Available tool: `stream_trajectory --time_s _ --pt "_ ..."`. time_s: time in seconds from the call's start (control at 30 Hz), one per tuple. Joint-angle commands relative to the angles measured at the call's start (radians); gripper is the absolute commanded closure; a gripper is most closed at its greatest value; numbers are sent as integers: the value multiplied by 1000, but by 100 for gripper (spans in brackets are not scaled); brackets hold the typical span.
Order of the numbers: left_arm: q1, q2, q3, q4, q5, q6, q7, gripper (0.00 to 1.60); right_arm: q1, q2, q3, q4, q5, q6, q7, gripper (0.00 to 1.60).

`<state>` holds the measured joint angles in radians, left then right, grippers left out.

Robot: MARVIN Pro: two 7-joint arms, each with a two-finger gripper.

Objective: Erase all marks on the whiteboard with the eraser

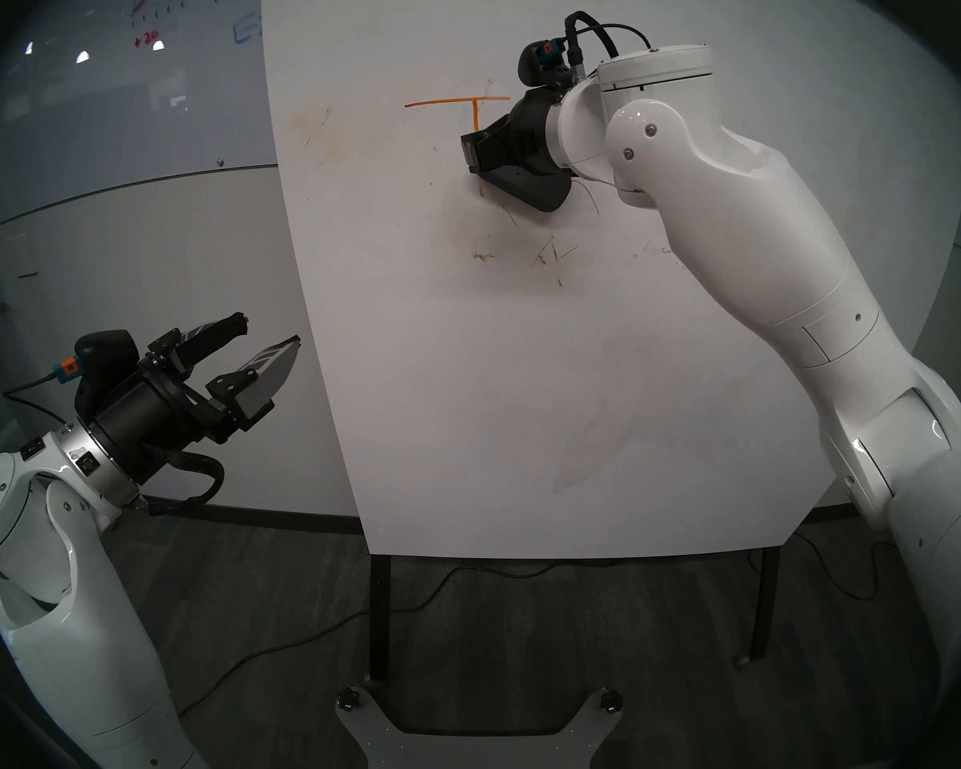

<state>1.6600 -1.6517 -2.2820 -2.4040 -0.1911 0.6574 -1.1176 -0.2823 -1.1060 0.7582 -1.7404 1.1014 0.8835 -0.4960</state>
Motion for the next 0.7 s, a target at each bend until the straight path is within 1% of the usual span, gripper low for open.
stream_trajectory --time_s 0.0,0.17,0.33,0.47,0.57,0.67 --pt "0 1 1 -12 -3 0 0 0 35 -5 13 3 -23 -19 -3 0" --pt "0 1 1 -12 -3 0 1 0 27 -4 21 -3 -21 -7 -13 0" --pt "0 1 1 -12 -3 0 0 0 12 14 42 -22 -1 11 -20 0" --pt "0 1 1 -12 -3 0 0 0 -7 31 81 -52 50 50 -26 0" --pt "0 2 1 -12 -3 0 0 0 -30 41 126 -73 102 72 -37 0" --pt "0 1 1 -12 -2 0 0 0 -53 55 174 -91 159 76 -38 0"
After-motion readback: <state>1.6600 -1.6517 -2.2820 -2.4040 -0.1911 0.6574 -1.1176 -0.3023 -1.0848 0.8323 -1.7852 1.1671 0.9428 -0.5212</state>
